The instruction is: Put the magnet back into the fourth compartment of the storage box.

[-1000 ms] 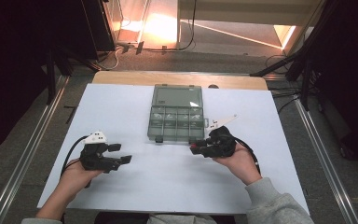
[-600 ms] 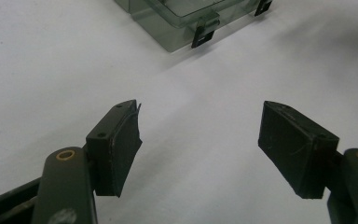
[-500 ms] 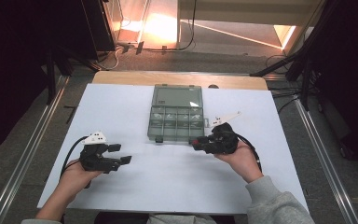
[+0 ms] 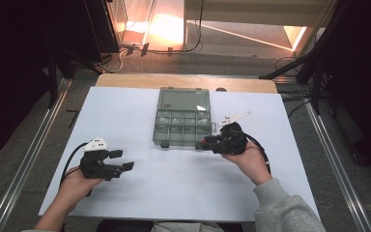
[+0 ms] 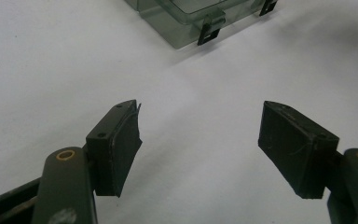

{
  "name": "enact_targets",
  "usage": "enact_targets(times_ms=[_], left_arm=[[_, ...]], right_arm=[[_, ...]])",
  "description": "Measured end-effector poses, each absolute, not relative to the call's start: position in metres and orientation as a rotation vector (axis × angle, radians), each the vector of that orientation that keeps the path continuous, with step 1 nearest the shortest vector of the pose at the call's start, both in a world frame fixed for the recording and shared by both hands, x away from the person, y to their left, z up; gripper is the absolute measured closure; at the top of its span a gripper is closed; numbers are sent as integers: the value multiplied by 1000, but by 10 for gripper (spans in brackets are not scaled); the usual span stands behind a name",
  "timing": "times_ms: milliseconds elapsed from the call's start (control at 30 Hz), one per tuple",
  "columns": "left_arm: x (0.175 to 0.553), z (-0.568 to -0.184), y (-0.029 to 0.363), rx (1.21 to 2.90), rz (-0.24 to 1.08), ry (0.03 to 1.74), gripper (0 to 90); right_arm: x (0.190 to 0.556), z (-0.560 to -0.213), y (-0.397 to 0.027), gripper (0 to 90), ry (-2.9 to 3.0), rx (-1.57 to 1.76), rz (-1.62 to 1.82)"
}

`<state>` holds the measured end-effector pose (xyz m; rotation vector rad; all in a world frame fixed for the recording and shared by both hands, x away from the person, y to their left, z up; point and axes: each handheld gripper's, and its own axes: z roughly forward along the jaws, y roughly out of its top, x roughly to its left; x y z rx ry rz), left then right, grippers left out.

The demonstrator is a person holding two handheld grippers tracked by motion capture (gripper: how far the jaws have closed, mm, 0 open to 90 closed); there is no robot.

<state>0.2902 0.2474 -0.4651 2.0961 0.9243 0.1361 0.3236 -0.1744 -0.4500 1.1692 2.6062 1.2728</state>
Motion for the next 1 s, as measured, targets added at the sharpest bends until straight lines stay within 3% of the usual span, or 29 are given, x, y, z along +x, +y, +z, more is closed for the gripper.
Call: enact_targets(times_ms=[1000], left_arm=[[285, -467, 252, 2100, 134, 942, 286]], right_arm=[[348, -449, -174, 632, 2545, 1227, 1249]])
